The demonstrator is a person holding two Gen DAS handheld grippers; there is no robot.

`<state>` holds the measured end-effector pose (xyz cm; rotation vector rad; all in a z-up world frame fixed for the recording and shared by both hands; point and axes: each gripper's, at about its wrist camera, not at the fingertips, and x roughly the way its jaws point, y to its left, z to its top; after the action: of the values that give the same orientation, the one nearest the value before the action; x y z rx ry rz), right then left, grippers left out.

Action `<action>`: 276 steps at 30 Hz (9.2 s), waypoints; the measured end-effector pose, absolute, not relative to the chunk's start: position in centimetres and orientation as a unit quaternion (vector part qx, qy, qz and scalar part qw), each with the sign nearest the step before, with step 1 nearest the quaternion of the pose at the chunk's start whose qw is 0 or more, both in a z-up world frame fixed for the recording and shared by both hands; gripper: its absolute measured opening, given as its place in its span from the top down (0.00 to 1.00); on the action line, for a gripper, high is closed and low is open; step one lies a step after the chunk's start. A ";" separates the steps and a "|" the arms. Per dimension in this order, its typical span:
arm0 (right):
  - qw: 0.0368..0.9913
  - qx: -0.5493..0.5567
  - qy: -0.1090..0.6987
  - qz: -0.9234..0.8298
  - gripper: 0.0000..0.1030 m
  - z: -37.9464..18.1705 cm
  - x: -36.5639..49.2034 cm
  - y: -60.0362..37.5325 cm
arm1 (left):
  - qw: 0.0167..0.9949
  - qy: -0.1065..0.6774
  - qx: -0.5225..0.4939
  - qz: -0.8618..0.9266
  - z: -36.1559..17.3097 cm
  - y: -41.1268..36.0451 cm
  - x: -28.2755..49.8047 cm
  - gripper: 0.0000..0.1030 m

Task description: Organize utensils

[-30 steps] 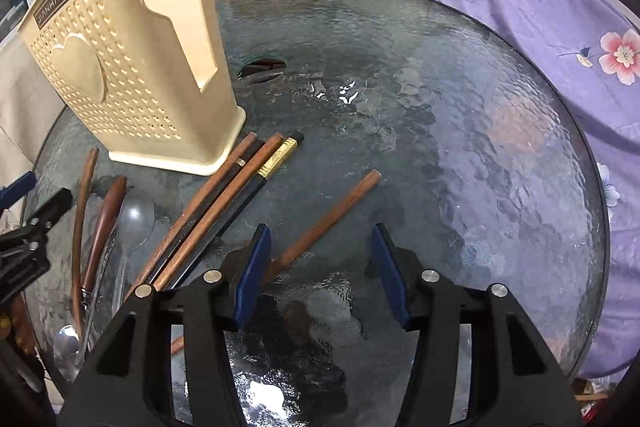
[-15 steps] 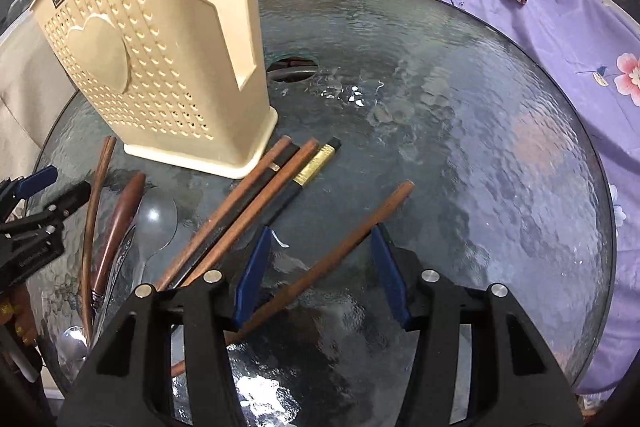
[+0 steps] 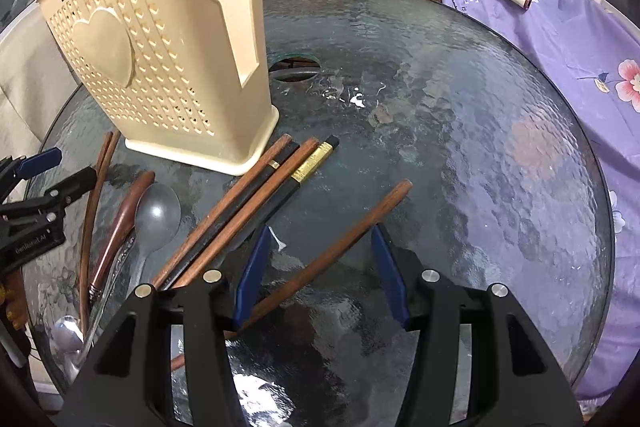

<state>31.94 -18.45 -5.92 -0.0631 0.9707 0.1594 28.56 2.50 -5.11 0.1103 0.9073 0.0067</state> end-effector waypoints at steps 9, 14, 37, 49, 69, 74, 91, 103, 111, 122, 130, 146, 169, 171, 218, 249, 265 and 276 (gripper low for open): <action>0.873 -0.014 0.484 0.065 0.49 -5.7 32.8 -18.8 | 0.881 0.472 0.034 -0.004 -5.5 3.2 30.1 0.40; 0.873 -0.021 0.483 0.064 0.51 -5.8 33.6 -18.3 | 0.883 0.468 0.012 -0.012 -4.8 3.4 30.2 0.39; 0.868 0.032 0.486 0.099 0.91 -5.8 35.2 -20.1 | 0.894 0.430 0.079 -0.097 -3.7 -2.5 26.3 0.42; 0.869 0.048 0.481 0.102 0.91 -6.1 34.6 -20.3 | 0.887 0.431 0.092 -0.140 -3.6 -6.3 26.1 0.44; 0.875 0.030 0.472 0.104 0.92 -6.0 33.2 -20.3 | 0.877 0.447 0.092 -0.149 -5.2 -8.1 28.3 0.54; 0.875 0.027 0.471 0.105 0.92 -6.0 33.4 -19.8 | 0.875 0.446 0.105 -0.157 -5.8 -9.5 28.1 0.71; 0.886 0.067 0.439 0.136 0.93 -3.9 32.4 -21.1 | 0.883 0.429 0.017 -0.190 -3.2 -5.3 27.3 0.87; 0.901 0.071 0.399 0.154 0.93 0.0 30.1 -21.5 | 0.904 0.379 0.010 -0.198 0.7 -4.7 25.7 0.92; 0.910 0.078 0.370 0.170 0.93 2.5 28.6 -22.0 | 0.914 0.354 -0.005 -0.199 2.8 -4.9 25.1 0.93; 0.923 0.087 0.311 0.212 0.93 8.2 26.1 -21.8 | 0.933 0.301 -0.025 -0.198 7.6 -3.6 23.2 0.93; 0.926 0.086 0.280 0.239 0.93 13.3 24.9 -21.3 | 0.947 0.254 -0.056 -0.187 11.6 -2.3 23.1 0.93; 0.942 0.078 0.198 0.260 0.93 24.9 26.6 -19.6 | 0.978 0.153 -0.085 -0.113 19.8 0.1 28.6 0.93; 0.955 0.028 0.208 0.211 0.94 17.7 32.1 -16.0 | 0.981 0.145 -0.087 -0.099 11.2 2.4 32.1 0.93; 0.953 0.027 0.216 0.209 0.93 16.9 32.3 -15.9 | 0.981 0.147 -0.078 -0.103 10.5 2.0 32.1 0.93; 0.937 0.025 0.321 0.138 0.34 3.0 26.7 -19.2 | 0.960 0.271 -0.027 -0.069 1.6 2.9 23.2 0.06; 0.901 -0.086 0.395 0.156 0.34 -5.9 23.9 -13.1 | 0.923 0.380 -0.016 -0.057 -5.0 0.9 22.0 0.32; 0.888 -0.121 0.429 0.112 0.33 -5.7 23.2 -18.2 | 0.913 0.400 0.018 -0.079 -5.5 -0.7 22.3 0.54; 0.888 -0.044 0.434 0.146 0.33 -4.8 24.9 -17.8 | 0.908 0.413 0.024 -0.063 -6.1 0.6 22.0 0.60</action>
<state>24.86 -17.81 -4.85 -0.0924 0.9016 0.3043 22.00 0.63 -6.05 0.0488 0.8517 -0.1295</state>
